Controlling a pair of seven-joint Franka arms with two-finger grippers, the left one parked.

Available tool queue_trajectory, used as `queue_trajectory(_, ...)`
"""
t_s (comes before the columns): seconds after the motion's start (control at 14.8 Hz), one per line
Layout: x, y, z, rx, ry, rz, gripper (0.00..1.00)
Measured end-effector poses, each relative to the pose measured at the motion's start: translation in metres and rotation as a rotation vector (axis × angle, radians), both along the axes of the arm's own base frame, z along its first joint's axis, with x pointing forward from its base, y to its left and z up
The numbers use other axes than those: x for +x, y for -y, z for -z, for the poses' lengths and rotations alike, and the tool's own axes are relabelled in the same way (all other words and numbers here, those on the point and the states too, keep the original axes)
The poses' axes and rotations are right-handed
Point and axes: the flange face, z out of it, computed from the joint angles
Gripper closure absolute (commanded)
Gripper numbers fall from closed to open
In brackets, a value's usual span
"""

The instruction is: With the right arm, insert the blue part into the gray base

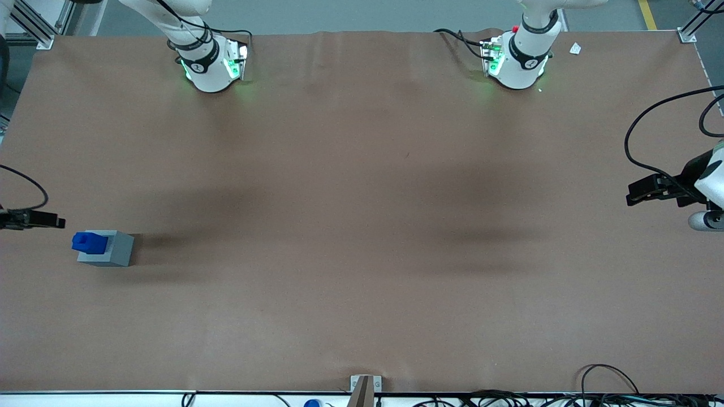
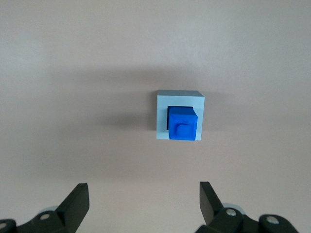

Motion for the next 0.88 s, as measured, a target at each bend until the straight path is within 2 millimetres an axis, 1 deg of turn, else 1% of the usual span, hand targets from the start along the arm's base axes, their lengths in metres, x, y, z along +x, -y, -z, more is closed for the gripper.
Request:
queue_trajectory(0.07,-0.004,-0.01,-0.019,-0.004,0.013,0.022,0.0)
queue_trajectory(0.14,-0.009,-0.022,-0.034,-0.006,0.015,0.048,0.0)
queue_trajectory(0.27,-0.013,-0.051,-0.052,-0.013,0.015,0.09,0.0)
queue_trajectory(0.41,-0.014,-0.082,-0.066,-0.017,0.032,0.082,0.0)
queue_trajectory(0.47,-0.019,-0.094,-0.076,-0.015,0.027,0.071,0.0)
queue_trajectory(0.61,-0.038,-0.115,-0.103,-0.01,0.004,0.063,0.0)
queue_trajectory(0.74,-0.058,-0.138,-0.134,-0.01,0.02,0.078,0.0)
queue_trajectory(0.81,-0.068,-0.15,-0.146,-0.008,0.033,0.073,0.0)
queue_trajectory(0.88,-0.078,-0.161,-0.155,-0.004,0.042,0.063,0.0)
